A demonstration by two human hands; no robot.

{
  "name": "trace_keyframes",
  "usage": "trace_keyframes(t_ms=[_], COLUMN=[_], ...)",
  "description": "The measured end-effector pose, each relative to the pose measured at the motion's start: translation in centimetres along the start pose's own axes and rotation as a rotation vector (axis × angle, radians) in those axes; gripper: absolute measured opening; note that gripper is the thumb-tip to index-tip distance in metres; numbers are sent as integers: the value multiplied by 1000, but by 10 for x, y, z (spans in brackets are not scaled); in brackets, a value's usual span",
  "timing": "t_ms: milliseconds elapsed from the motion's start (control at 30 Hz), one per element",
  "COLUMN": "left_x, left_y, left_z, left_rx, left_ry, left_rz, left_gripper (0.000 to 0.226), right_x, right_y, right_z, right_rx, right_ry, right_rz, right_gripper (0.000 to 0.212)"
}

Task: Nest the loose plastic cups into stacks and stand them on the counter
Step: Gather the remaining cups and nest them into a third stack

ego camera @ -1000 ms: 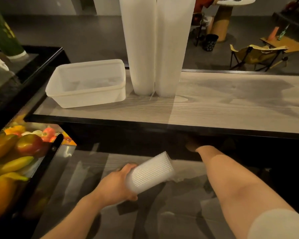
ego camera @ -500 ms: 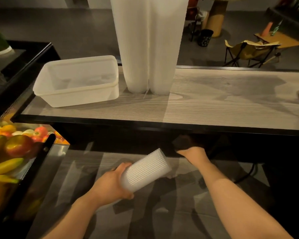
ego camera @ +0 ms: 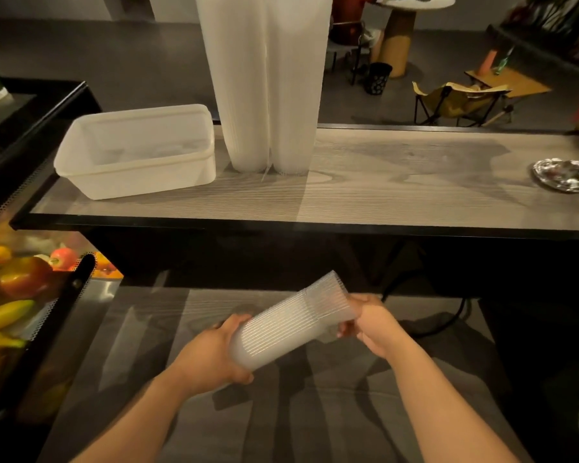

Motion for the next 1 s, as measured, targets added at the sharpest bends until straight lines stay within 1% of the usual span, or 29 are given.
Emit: trace_keyframes(t_ms=[67,200,333,400,500,600,700,767,800,833,900,933,1000], left_x=[2,6,11,15,14,10,6,4,-1,-4,-11,-15,-23], left_y=[5,15,19,20,18,16,16,14,13,13,10,9,8], left_z=[1,4,4,0,-4,-4,-4,-6,-5,-6,-9,-9,-7], left_rx=[-3,-22,-26,-4,17,26,50,66,74,78,93,102,118], left_ry=[31,52,78,85,88,96,97,71,60,62,67,67,60], left_rz=[14,26,43,53,44,31,18,24,28,28,24,21,13], left_gripper=[104,104,104,102,101,101,103,103,102,102,100,99,98], right_x=[4,7,2,-2,-7,-4,-1,-8,-12,-20,-39,-43,-45], right_y=[9,21,37,42,44,37,19,-2,-16,-27,-48,-61,-84], right_z=[9,10,29,41,50,52,50,38,33,23,10,9,10], right_rx=[-118,-178,-263,-289,-278,-280,-301,-215,-133,-26,181,240,275], right_ry=[17,12,179,214,179,181,50,18,77,201,578,738,964], right_rz=[-37,-23,-66,-101,-116,-91,-65,-101,-145,-198,-272,-269,-184], right_gripper=[23,25,24,23,26,31,42,43,41,37,40,43,50])
Point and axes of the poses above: each hand's wrist, its own y-axis away from the middle knuckle, its own z-axis out of the palm, x = y × z, the point moved 10 cm from there along -y, towards the middle knuckle, and after that the axes turned 6 degrees about y, right-handed, at the moved point
